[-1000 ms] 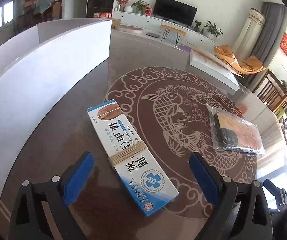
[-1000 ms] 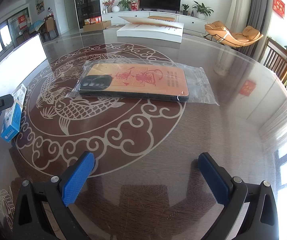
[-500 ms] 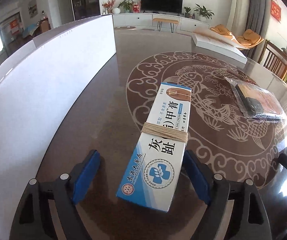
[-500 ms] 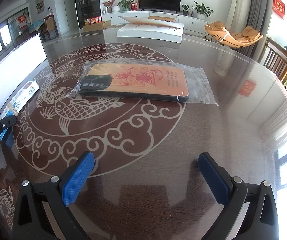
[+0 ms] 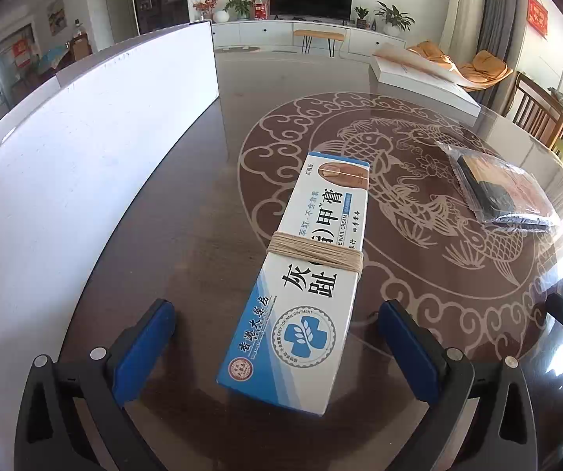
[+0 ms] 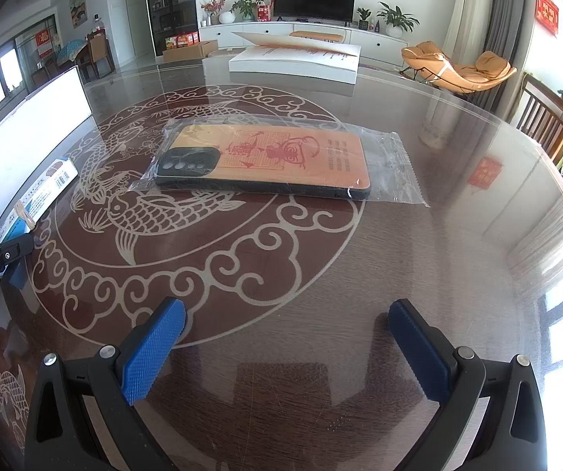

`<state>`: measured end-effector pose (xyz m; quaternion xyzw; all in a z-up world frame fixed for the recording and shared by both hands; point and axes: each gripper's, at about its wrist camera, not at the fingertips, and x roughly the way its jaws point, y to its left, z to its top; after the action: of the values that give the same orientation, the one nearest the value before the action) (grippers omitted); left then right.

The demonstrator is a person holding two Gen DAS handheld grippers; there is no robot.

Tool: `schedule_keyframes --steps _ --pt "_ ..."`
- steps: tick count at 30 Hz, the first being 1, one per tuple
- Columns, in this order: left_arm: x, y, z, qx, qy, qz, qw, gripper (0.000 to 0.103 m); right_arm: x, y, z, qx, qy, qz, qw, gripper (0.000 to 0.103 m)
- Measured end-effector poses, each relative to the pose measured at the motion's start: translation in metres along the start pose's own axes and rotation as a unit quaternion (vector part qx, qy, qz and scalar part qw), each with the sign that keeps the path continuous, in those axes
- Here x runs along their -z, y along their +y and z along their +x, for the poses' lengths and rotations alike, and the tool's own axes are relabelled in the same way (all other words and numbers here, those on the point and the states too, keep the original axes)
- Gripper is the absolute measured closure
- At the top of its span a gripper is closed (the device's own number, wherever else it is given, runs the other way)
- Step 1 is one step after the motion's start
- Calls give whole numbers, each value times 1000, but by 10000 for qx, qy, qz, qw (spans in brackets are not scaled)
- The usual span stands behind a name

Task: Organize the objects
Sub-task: 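Move the right gripper over the bagged phone case and grasp it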

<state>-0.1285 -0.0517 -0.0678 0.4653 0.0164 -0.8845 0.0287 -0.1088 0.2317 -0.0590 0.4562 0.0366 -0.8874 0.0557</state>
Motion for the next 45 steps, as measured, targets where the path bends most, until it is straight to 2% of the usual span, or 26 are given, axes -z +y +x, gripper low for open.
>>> schedule_keyframes --steps 7,9,11,13,15,17,21,23,24,25,26,28,30,32,33,36,40,42,45 --pt "0 1 0 12 1 0 10000 0 -1 -1 1 -96 19 -22 10000 0" --pt "0 1 0 10 1 -1 10000 0 -5 4 3 -491 53 -630 9968 0" --pt "0 1 0 10 0 0 10000 0 -13 9 6 -851 272 -1402 9861 0" --pt "0 1 0 15 2 -3 10000 0 -28 14 6 -497 342 -2144 9749 0" --pt "0 0 0 8 -1 0 10000 0 -50 20 -1 -359 89 -2942 9550 0" --pt "0 1 0 10 1 0 10000 0 -69 29 -5 -430 -53 -3794 9242 0" --pt "0 0 0 11 -1 -1 10000 0 -83 46 23 -563 710 -5222 8480 0" --pt "0 0 0 13 -1 -3 10000 0 -84 51 41 -555 1072 -5572 8216 0" --pt "0 0 0 11 -2 -3 10000 0 -84 54 49 -574 1191 -5648 8145 0" --pt "1 0 0 14 -1 1 10000 0 -90 53 52 -757 1214 -5595 8164 0" --pt "1 0 -1 15 -3 0 10000 0 -98 53 59 -723 1167 -5468 8259 0" --pt "0 1 -2 19 -6 2 10000 0 -116 51 75 -845 1259 -4993 8530 0" --pt "0 1 -2 21 -4 6 10000 0 -131 43 93 -1276 1539 -4275 8816 0" --pt "0 2 -3 23 -9 5 10000 0 -141 31 111 -1638 1833 -3492 9042 0" --pt "0 2 -2 23 -12 5 10000 0 -144 26 114 -1591 1678 -3296 9154 0" --pt "1 2 -2 23 -10 4 10000 0 -145 17 117 -1500 1450 -2870 9349 0" --pt "0 2 0 26 -12 3 10000 0 -136 7 113 -1061 1475 -1998 9628 0" --pt "0 2 0 27 -10 4 10000 0 -129 2 109 -819 1478 -1531 9737 0" --pt "0 2 0 27 -10 5 10000 0 -110 -1 98 -588 1513 -1027 9814 0"
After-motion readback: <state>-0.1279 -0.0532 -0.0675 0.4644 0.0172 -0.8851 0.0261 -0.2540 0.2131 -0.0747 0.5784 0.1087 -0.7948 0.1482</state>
